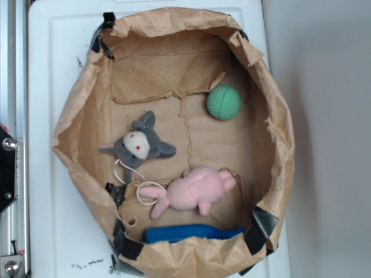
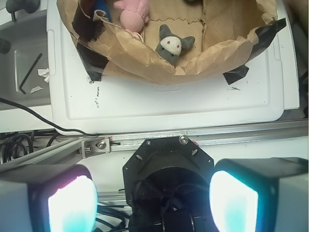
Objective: Grab the pink bunny.
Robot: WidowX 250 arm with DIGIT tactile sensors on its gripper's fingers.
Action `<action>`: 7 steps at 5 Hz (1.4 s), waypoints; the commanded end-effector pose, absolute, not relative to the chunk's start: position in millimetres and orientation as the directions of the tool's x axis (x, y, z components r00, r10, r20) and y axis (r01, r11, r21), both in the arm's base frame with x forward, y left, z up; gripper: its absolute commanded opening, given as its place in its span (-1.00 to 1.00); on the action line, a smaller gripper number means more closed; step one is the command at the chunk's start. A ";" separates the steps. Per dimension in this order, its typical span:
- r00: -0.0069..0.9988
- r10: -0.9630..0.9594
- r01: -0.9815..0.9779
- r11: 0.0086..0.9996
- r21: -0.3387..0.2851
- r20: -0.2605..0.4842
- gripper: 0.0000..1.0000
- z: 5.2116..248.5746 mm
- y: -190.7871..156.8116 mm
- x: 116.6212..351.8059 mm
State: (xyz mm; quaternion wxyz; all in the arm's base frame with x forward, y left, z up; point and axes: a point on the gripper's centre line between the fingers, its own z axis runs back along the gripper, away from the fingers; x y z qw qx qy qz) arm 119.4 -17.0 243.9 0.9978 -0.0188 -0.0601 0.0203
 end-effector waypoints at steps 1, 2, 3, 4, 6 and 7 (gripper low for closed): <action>0.992 0.043 -0.038 0.998 -0.040 0.119 1.00 243.9 -17.0 119.4; 0.990 0.079 -0.073 0.996 -0.060 0.119 1.00 237.1 -9.7 156.3; 0.985 0.106 -0.096 0.993 -0.074 0.133 1.00 236.2 -5.6 191.3; 0.972 0.136 -0.126 0.990 -0.063 0.190 1.00 236.4 3.1 216.5; 0.956 0.059 -0.066 0.998 0.014 0.286 1.00 262.9 14.2 253.1; 0.956 0.059 -0.066 0.998 0.014 0.286 1.00 262.9 14.2 253.1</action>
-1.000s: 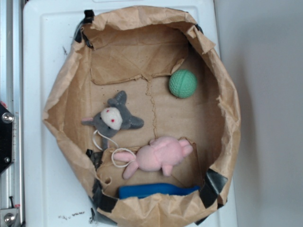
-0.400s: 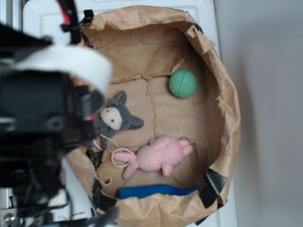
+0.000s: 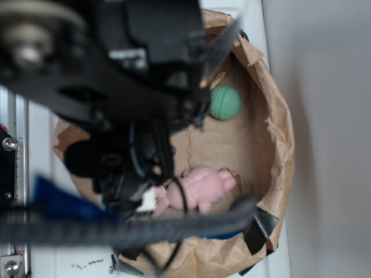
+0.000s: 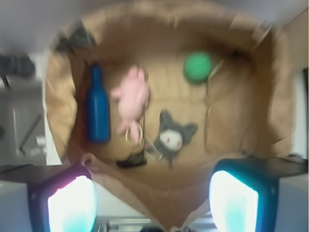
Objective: Grab the pink bunny.
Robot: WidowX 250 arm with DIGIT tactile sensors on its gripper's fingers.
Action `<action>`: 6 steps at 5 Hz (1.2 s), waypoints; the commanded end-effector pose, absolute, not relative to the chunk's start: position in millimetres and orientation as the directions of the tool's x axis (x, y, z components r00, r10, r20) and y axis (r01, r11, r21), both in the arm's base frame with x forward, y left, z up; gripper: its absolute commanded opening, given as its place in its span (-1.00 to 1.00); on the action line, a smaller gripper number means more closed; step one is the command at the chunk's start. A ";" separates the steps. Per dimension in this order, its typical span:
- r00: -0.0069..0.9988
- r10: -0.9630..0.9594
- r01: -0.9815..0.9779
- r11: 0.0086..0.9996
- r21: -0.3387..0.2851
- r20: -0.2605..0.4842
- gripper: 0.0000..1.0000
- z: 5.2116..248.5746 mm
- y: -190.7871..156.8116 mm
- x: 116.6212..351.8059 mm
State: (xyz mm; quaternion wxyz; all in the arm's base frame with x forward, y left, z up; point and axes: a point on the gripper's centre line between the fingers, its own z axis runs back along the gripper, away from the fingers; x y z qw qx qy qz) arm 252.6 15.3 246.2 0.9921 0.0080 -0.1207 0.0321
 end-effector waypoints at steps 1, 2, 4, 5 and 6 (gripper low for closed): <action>0.956 0.059 -0.066 0.998 0.014 0.286 1.00 262.9 14.2 253.1; 0.956 0.059 -0.066 0.998 0.014 0.286 1.00 262.9 14.2 253.1; 0.957 0.052 -0.066 0.997 0.042 0.287 1.00 181.1 13.8 273.7; 0.957 0.014 -0.031 0.998 0.054 0.290 1.00 149.3 13.4 279.7; 0.959 -0.010 -0.009 0.998 0.064 0.282 1.00 120.3 13.4 288.5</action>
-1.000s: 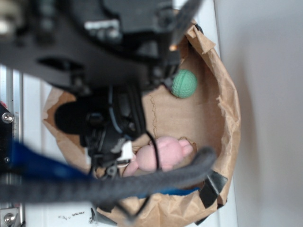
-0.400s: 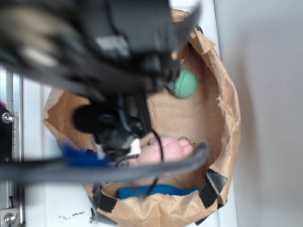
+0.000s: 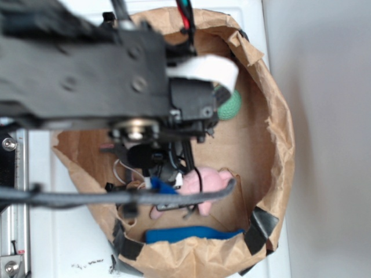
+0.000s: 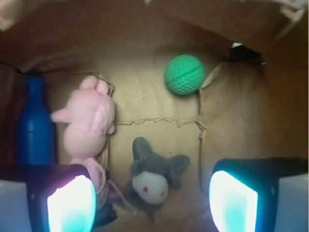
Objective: Grab the pink bunny.
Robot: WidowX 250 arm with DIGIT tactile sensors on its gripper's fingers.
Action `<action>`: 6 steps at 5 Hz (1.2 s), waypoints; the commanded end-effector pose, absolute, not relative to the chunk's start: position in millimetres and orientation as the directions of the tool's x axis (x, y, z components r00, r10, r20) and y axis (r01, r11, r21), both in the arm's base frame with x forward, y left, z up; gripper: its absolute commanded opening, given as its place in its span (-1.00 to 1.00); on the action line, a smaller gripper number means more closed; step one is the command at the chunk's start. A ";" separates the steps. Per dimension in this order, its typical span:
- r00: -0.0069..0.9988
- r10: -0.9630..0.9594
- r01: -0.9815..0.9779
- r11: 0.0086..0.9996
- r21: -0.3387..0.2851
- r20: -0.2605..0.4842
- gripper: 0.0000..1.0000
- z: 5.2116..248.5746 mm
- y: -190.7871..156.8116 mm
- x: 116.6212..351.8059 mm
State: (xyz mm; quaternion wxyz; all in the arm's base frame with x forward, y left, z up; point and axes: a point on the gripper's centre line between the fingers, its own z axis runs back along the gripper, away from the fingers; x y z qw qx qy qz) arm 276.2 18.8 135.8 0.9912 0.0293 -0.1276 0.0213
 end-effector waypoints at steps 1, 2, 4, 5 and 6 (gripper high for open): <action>0.962 -0.031 0.012 0.997 0.070 0.271 1.00 103.9 4.2 297.2; 0.965 -0.029 0.006 0.996 0.089 0.260 1.00 82.5 -11.6 312.0; 0.960 -0.025 0.041 0.998 -0.052 0.280 1.00 87.4 -27.6 323.4; 0.959 -0.016 0.040 0.996 -0.080 0.282 1.00 90.0 -25.1 323.5; 0.960 0.005 0.030 0.992 -0.124 0.278 1.00 93.9 -19.4 322.1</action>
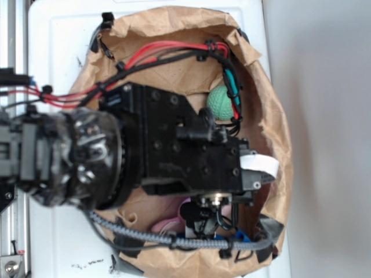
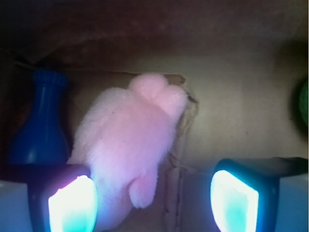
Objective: Grab the pink bunny.
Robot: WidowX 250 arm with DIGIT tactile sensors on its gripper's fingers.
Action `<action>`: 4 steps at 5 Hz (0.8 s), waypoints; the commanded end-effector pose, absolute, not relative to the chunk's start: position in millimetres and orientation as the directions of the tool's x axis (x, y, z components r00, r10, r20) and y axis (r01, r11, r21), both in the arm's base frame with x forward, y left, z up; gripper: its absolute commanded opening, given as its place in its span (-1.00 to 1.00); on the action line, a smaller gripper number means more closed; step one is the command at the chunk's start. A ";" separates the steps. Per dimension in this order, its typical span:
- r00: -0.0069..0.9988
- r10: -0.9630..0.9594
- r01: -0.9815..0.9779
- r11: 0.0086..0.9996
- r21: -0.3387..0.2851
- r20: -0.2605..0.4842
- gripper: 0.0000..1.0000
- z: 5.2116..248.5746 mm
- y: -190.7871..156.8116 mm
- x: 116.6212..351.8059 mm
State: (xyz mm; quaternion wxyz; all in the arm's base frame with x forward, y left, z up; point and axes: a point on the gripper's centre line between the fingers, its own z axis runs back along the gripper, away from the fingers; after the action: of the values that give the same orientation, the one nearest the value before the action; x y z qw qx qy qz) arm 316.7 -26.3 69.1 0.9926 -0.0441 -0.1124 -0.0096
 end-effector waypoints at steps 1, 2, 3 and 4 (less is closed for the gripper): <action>0.957 0.027 0.015 0.990 -0.143 0.290 1.00 100.6 -14.1 321.5; 0.949 0.048 0.007 0.985 -0.171 0.312 1.00 108.7 -6.0 321.1; 0.951 0.043 0.014 0.984 -0.180 0.307 1.00 109.4 -6.4 324.7; 0.955 0.039 0.015 0.984 -0.180 0.294 1.00 104.2 -11.5 330.9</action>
State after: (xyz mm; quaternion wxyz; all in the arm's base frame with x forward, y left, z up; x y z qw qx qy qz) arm 323.4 -14.4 85.5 0.9878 -0.0941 -0.1240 0.0072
